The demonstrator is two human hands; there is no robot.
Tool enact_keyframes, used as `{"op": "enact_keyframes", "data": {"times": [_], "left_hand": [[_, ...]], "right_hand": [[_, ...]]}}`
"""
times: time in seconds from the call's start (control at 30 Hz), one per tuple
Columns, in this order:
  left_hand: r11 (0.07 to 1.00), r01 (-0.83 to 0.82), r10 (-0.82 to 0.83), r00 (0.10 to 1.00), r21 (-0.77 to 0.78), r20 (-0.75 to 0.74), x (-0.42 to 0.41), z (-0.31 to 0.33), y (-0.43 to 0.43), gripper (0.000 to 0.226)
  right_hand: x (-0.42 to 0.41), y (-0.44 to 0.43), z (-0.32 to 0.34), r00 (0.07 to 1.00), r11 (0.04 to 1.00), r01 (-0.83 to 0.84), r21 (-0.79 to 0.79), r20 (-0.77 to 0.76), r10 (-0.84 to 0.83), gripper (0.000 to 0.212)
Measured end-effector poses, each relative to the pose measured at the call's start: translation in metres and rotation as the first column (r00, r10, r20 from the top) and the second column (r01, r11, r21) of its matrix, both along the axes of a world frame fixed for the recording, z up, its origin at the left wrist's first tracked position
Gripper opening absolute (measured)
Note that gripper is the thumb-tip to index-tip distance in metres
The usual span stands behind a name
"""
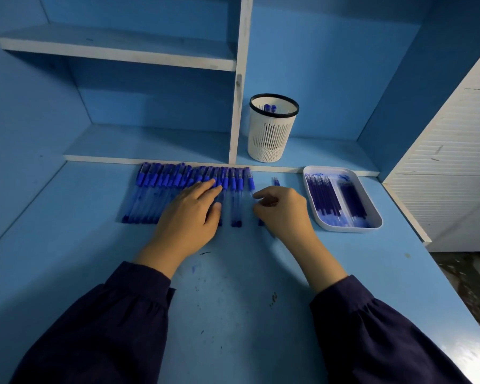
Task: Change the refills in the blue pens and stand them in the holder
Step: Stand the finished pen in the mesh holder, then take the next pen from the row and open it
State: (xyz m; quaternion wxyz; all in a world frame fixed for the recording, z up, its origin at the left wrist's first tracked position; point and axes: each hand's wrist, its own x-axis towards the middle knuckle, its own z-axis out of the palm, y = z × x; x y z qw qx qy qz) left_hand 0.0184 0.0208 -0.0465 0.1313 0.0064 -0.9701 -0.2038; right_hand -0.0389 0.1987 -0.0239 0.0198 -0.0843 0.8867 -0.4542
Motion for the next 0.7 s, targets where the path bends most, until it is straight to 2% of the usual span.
{"op": "enact_keyframes", "data": {"times": [0.1,0.2,0.3,0.4,0.53,0.7], "left_hand": [[0.999,0.022,-0.019,0.998,0.045,-0.063,0.001,0.002,0.003,0.044],[0.961,0.08,-0.05,0.992,0.264,-0.116,0.003,0.004,0.012,0.044],[0.827,0.071,-0.006,0.993,0.558,-0.117,0.005,0.009,0.025,0.043],[0.618,0.023,0.023,0.999,0.786,-0.048,0.005,0.014,0.035,0.046],[0.371,0.054,0.089,0.992,0.927,-0.093,0.008,0.02,0.042,0.045],[0.286,0.134,0.175,0.966,0.949,-0.189,0.017,0.026,0.047,0.043]], "right_hand": [[0.0,0.007,0.001,0.999,0.997,0.042,-0.067,0.037,-0.04,0.024],[0.0,0.014,0.005,0.994,0.969,0.093,-0.228,0.083,-0.075,0.021],[0.009,0.017,0.011,0.986,0.863,0.065,-0.501,0.163,0.02,0.018],[0.023,0.014,0.013,0.97,0.739,0.017,-0.673,0.191,0.152,0.019],[0.044,0.008,0.01,0.966,0.74,-0.073,-0.669,0.135,0.218,0.025],[0.062,0.007,0.008,0.975,0.752,-0.151,-0.642,0.03,0.222,0.019]]}}
